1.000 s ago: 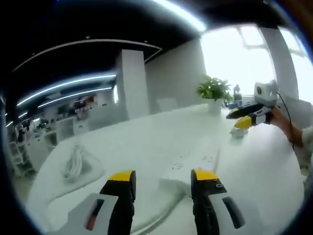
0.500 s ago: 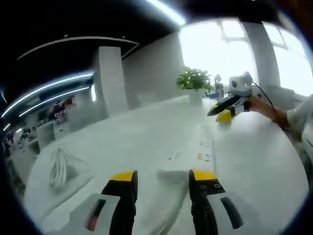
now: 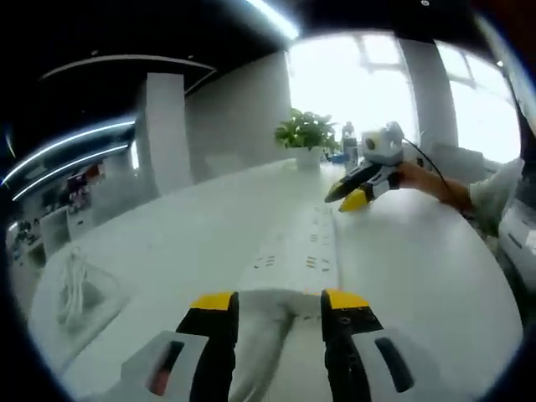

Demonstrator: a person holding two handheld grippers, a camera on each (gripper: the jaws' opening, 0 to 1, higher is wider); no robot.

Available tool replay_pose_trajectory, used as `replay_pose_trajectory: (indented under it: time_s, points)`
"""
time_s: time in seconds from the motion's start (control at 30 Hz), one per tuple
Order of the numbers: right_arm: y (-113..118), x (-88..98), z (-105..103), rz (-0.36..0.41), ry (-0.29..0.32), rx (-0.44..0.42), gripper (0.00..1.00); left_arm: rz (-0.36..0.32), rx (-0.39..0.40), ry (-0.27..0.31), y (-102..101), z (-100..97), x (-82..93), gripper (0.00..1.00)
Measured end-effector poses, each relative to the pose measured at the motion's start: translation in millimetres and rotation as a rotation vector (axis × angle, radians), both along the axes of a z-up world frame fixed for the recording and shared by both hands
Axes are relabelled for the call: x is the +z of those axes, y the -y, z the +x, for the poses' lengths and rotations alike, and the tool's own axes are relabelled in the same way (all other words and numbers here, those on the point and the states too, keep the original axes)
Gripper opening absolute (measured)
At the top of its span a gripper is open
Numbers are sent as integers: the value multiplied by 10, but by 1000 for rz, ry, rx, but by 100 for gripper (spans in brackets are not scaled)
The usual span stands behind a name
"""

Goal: Straighten the power strip on the desk, plug the charger into it

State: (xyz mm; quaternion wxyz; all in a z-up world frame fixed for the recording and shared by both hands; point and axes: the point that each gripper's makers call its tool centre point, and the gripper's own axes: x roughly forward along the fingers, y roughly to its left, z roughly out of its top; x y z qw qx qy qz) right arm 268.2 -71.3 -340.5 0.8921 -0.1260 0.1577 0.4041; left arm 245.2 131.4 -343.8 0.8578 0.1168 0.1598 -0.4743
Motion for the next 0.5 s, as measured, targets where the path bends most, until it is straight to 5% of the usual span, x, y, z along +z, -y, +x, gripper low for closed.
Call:
replay_pose_trajectory:
  time_s: [0.27,0.5]
  points:
    - [13,-27,21,24,-41,22,25,10,-54,-57,122,-174,-97,40]
    - [-29,-47,17,-2,-34,53,24,37,-58,-33,150,-190,-99,41]
